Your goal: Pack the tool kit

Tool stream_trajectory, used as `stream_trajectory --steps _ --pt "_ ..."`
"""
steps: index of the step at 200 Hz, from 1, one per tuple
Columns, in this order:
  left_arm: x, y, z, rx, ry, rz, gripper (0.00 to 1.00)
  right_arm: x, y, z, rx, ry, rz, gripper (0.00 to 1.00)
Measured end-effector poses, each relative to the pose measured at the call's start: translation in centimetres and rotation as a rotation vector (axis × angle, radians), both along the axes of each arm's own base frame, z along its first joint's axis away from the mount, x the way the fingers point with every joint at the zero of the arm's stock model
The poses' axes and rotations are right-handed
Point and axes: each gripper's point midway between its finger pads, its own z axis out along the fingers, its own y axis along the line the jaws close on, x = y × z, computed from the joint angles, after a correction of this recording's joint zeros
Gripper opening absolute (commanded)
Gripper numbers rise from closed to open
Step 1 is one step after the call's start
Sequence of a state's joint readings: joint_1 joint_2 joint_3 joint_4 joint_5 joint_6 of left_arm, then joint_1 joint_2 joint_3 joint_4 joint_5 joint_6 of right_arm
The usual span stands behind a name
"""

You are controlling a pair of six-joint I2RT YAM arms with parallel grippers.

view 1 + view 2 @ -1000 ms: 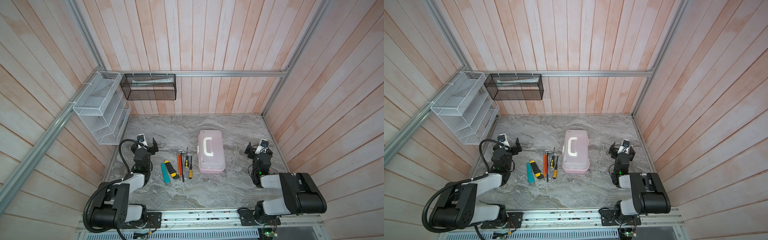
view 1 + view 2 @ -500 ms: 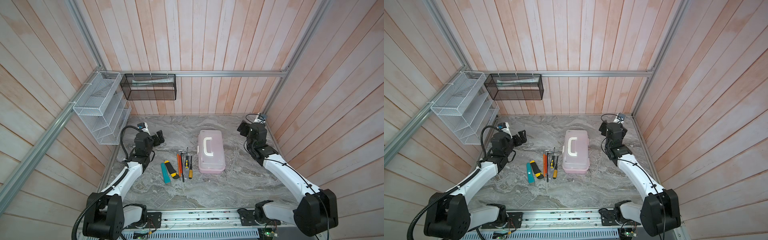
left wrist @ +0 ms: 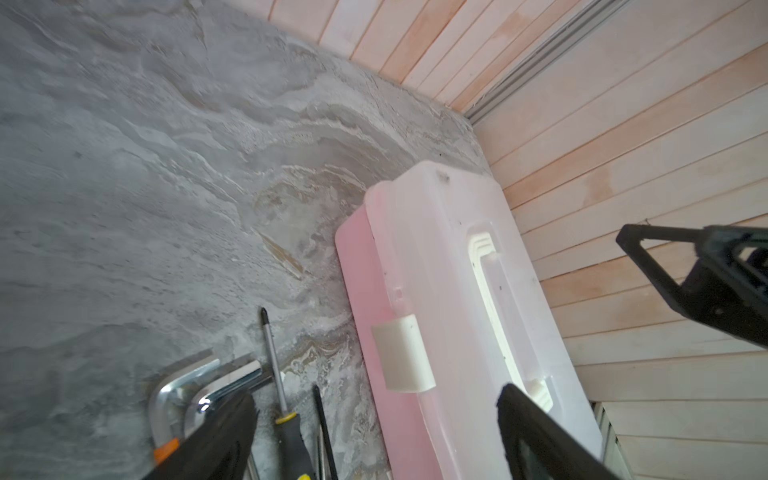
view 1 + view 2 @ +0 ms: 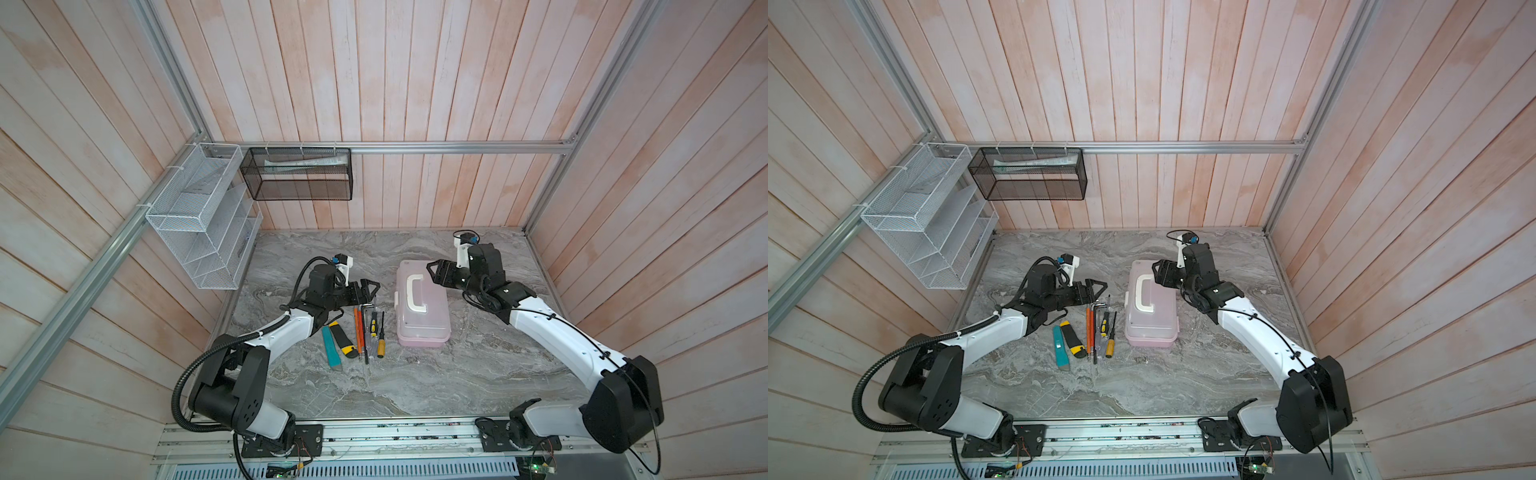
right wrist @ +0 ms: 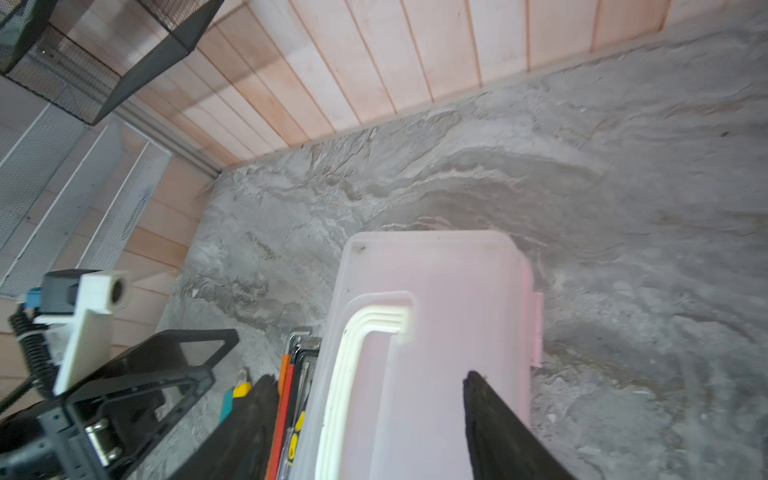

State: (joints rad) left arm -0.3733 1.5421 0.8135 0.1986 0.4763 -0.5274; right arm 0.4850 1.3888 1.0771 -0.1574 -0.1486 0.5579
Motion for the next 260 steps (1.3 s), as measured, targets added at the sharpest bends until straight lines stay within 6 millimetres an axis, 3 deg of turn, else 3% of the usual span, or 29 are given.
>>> stream_trajectory --steps 39,78,115,177,260 --pt "-1.1 -2.1 -2.3 -0.006 0.066 -0.055 0.90 -1.6 3.4 -3.7 0.009 0.138 0.134 0.63" --pt "-1.5 -3.4 -3.4 -0.011 0.089 -0.082 0.89 -3.0 4.5 -6.0 0.019 0.246 0.199 0.62" --pt "-2.1 -4.4 -4.0 -0.009 0.104 -0.110 0.89 -3.2 5.3 -6.3 0.035 0.287 0.230 0.62" --pt "-1.2 -5.3 -3.7 -0.008 0.082 -0.115 0.89 -2.5 6.8 -7.3 0.067 0.410 0.238 0.59" --pt "0.2 -5.2 -4.7 0.021 0.077 -0.109 0.89 -2.2 6.8 -7.1 0.228 0.507 0.271 0.59"
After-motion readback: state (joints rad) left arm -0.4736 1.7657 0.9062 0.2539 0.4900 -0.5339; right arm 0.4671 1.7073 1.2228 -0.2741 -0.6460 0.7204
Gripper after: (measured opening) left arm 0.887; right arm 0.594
